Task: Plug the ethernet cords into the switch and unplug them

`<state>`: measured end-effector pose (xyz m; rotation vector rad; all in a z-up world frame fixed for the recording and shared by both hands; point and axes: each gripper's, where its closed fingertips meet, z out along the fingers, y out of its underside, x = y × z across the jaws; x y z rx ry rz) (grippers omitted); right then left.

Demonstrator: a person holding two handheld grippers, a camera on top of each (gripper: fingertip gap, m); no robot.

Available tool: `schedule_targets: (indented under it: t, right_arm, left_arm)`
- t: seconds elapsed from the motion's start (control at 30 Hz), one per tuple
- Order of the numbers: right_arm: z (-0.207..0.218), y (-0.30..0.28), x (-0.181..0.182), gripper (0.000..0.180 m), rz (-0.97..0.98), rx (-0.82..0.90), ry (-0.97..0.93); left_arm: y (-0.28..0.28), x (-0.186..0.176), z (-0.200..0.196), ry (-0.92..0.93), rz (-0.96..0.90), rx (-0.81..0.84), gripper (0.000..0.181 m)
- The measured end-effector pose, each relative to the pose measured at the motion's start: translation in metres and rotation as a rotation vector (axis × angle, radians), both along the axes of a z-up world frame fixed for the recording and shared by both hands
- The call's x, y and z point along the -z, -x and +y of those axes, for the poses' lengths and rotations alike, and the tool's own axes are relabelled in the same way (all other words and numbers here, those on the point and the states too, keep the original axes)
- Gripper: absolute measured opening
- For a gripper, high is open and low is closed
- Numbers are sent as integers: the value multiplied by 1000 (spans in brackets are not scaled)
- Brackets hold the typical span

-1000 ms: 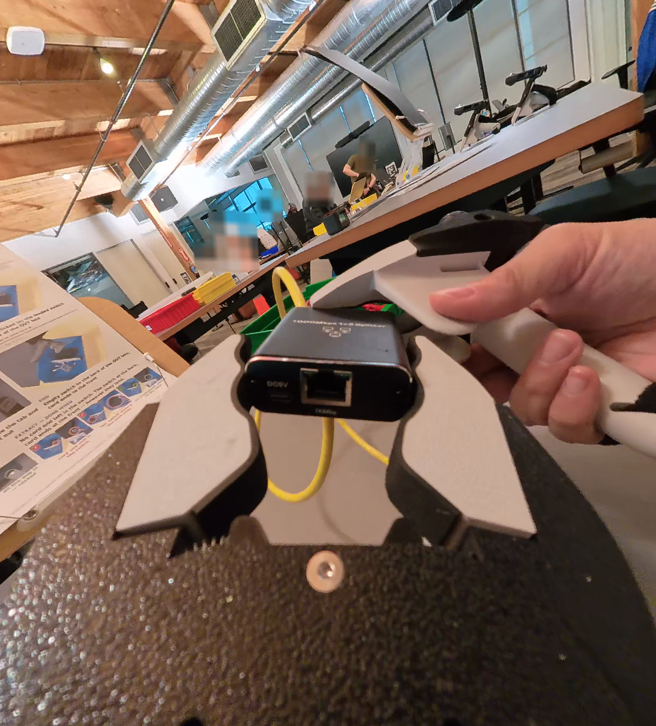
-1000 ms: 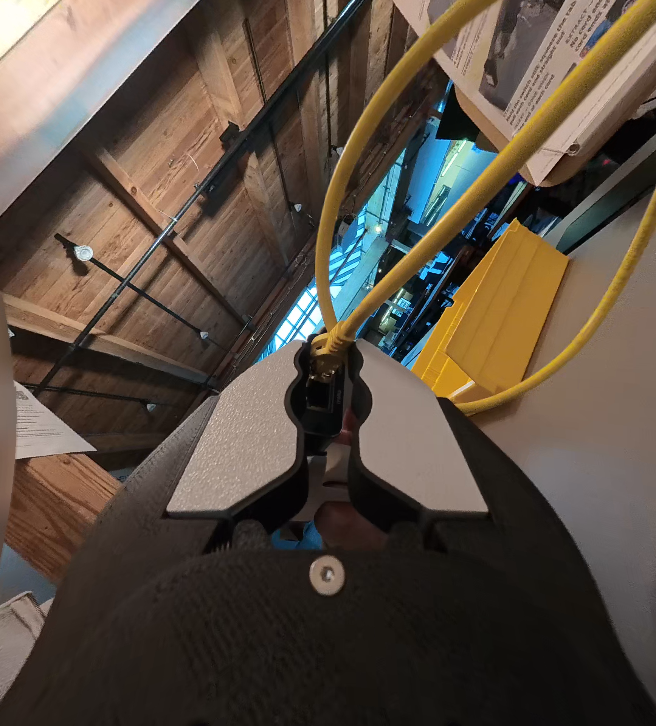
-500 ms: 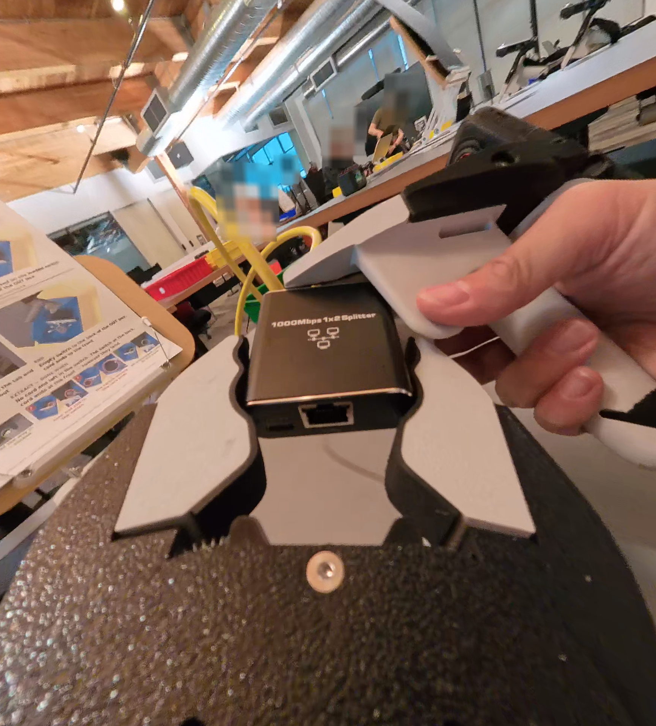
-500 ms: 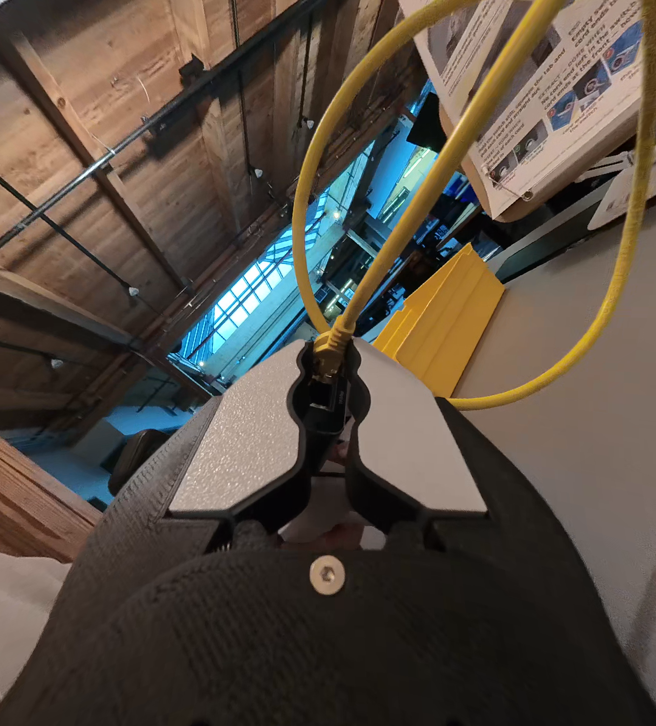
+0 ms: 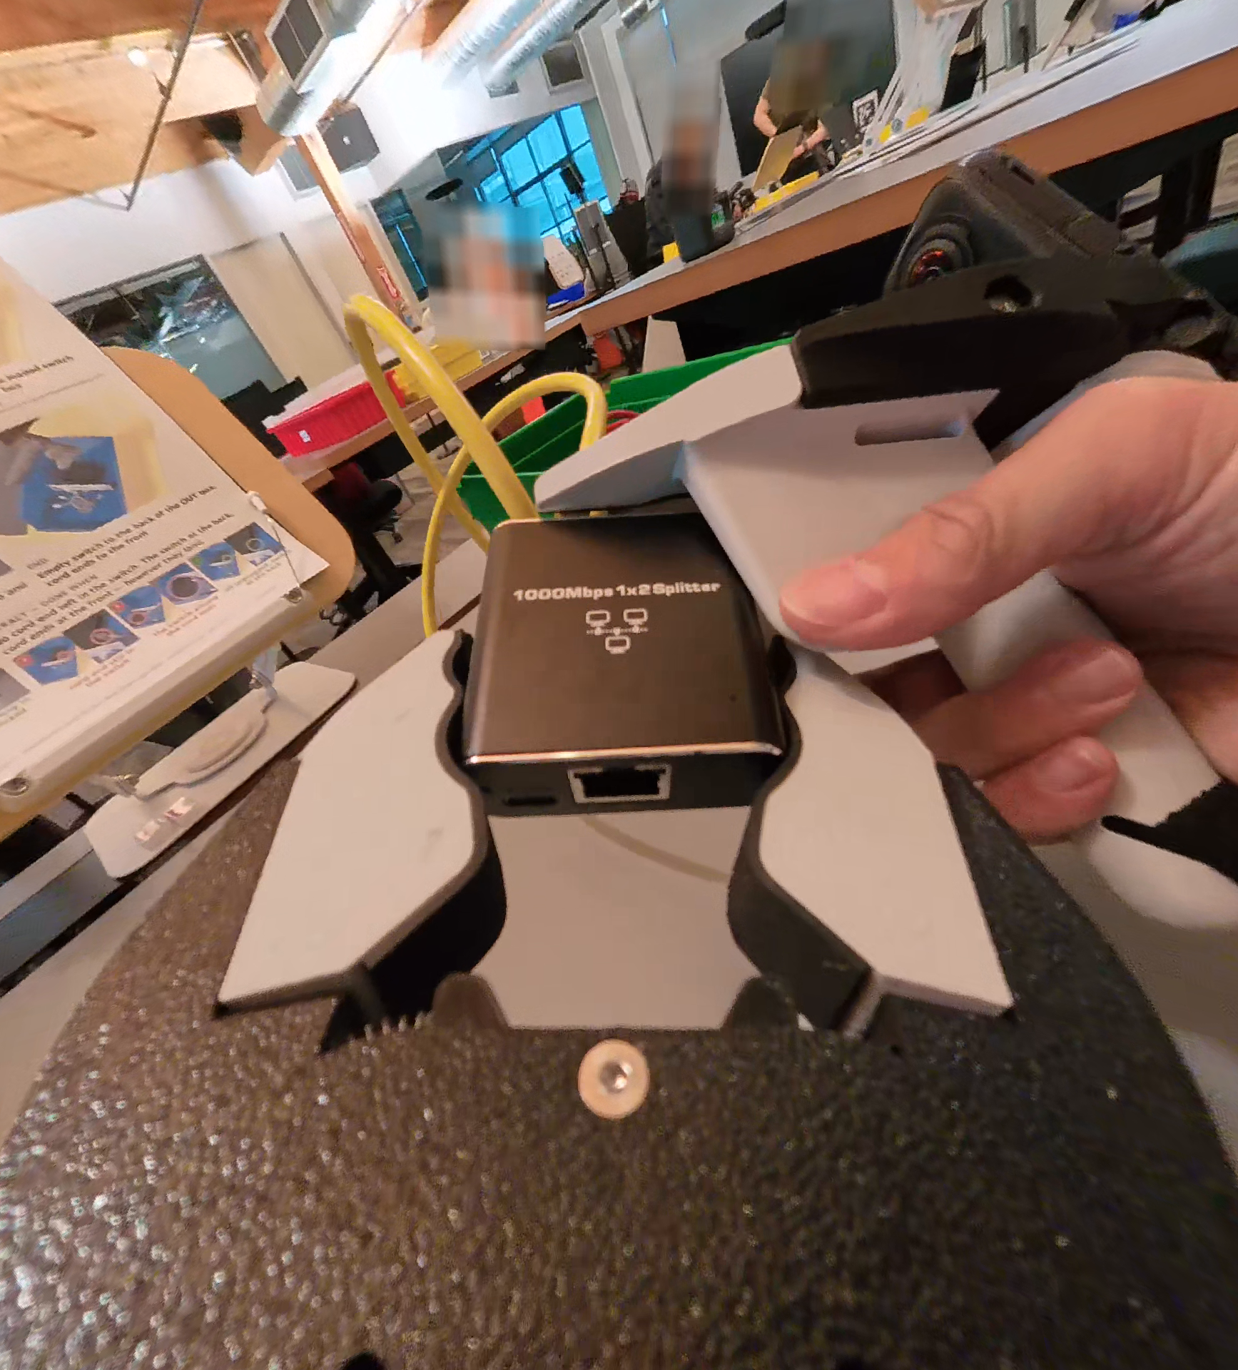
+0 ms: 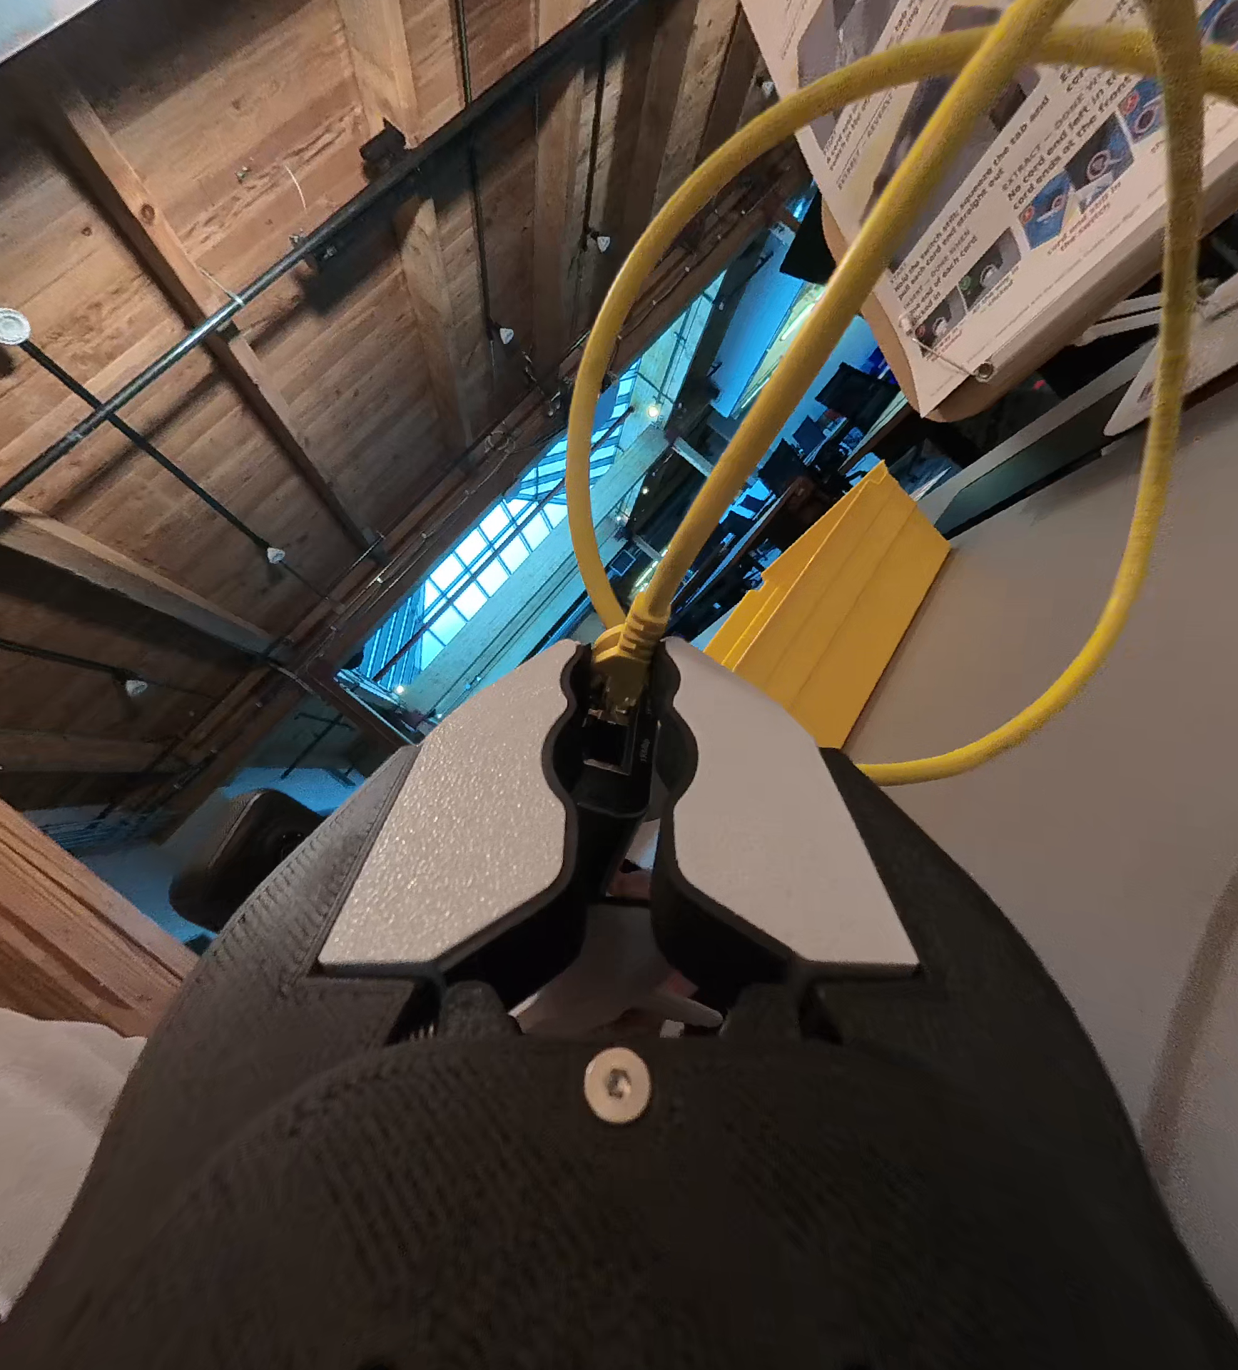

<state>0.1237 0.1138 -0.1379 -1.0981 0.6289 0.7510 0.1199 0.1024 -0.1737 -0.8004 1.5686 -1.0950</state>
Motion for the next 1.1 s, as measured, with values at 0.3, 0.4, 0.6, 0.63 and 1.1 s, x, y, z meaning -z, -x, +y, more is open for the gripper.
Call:
schedule_targets:
  t: [0.3,0.4,0.6,0.63,1.1]
  right_arm:
    - [7,-7,11,16,0,21,29]
    - [12,-6,9,17,3,9,53]
    - [22,-6,11,18,-1,23,121]
    - [24,-6,12,18,2,26,131]
    - [38,-12,23,17,-81,-52,230]
  left_arm:
    - [-5,11,9,-21,34,-20,74]
    - [-5,8,13,-12,20,-24,74]
    - [-3,8,23,-5,6,-27,74]
    - [-3,8,24,-2,6,-21,74]
    - [-13,19,36,83,29,7,74]
